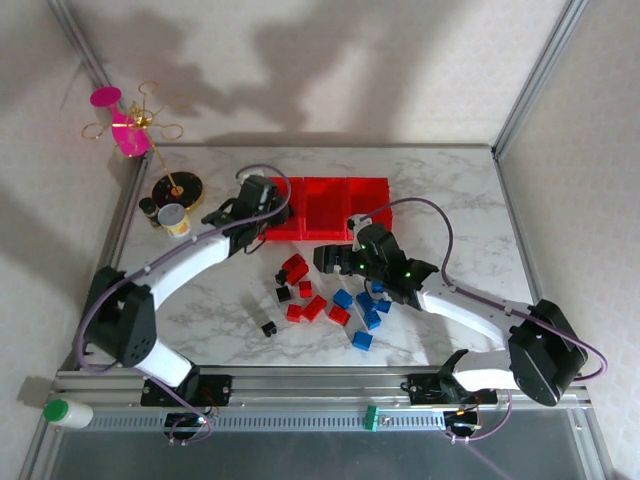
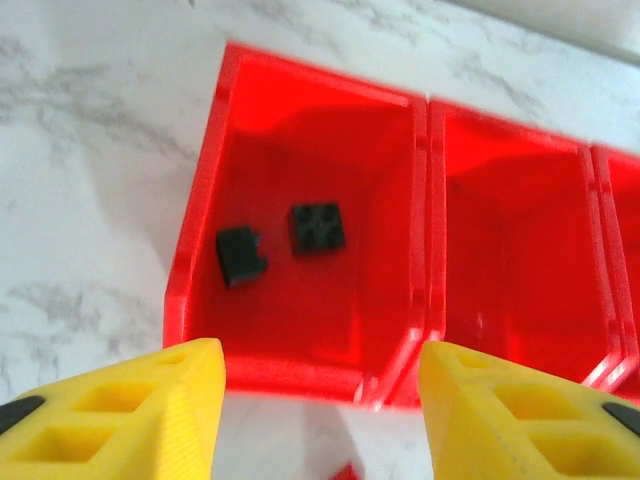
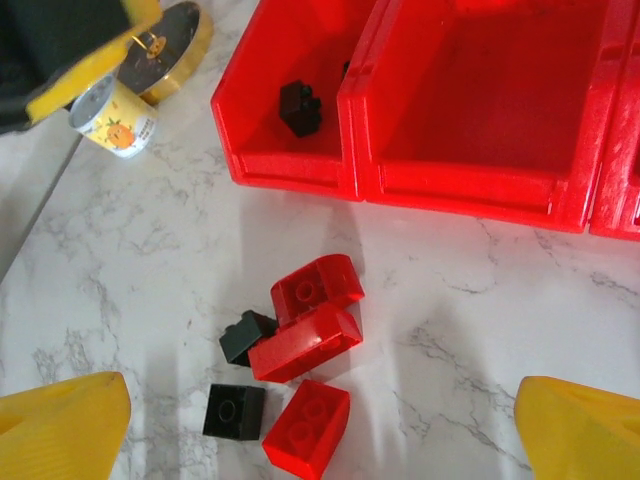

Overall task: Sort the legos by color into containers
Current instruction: Pick up the lego from the center of the table.

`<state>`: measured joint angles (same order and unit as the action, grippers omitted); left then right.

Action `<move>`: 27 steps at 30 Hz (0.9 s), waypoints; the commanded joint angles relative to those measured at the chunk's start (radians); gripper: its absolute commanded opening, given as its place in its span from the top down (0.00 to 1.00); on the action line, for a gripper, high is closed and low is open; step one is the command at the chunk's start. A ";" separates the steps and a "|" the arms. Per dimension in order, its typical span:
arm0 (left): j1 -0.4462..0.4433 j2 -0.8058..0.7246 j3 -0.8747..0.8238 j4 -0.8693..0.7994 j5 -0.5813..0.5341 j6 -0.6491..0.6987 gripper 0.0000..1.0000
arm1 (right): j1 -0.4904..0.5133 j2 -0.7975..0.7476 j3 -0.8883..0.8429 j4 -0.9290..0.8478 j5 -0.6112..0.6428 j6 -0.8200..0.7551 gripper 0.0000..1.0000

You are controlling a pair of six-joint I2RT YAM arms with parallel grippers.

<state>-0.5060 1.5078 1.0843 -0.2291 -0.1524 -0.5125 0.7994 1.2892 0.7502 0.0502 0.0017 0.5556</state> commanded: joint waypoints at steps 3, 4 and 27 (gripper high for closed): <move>-0.049 -0.124 -0.170 -0.038 0.059 -0.040 0.44 | 0.042 -0.032 -0.054 -0.018 -0.006 -0.008 0.01; -0.060 -0.135 -0.192 -0.044 0.066 -0.044 0.43 | 0.053 -0.036 -0.065 -0.014 -0.002 0.000 0.01; -0.108 0.030 -0.266 0.029 0.104 -0.129 0.32 | 0.133 -0.078 -0.147 0.043 0.072 0.083 0.01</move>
<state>-0.6018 1.5261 0.8165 -0.2272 -0.0292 -0.6006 0.9218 1.2312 0.6128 0.0856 0.0456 0.6258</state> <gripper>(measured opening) 0.674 0.988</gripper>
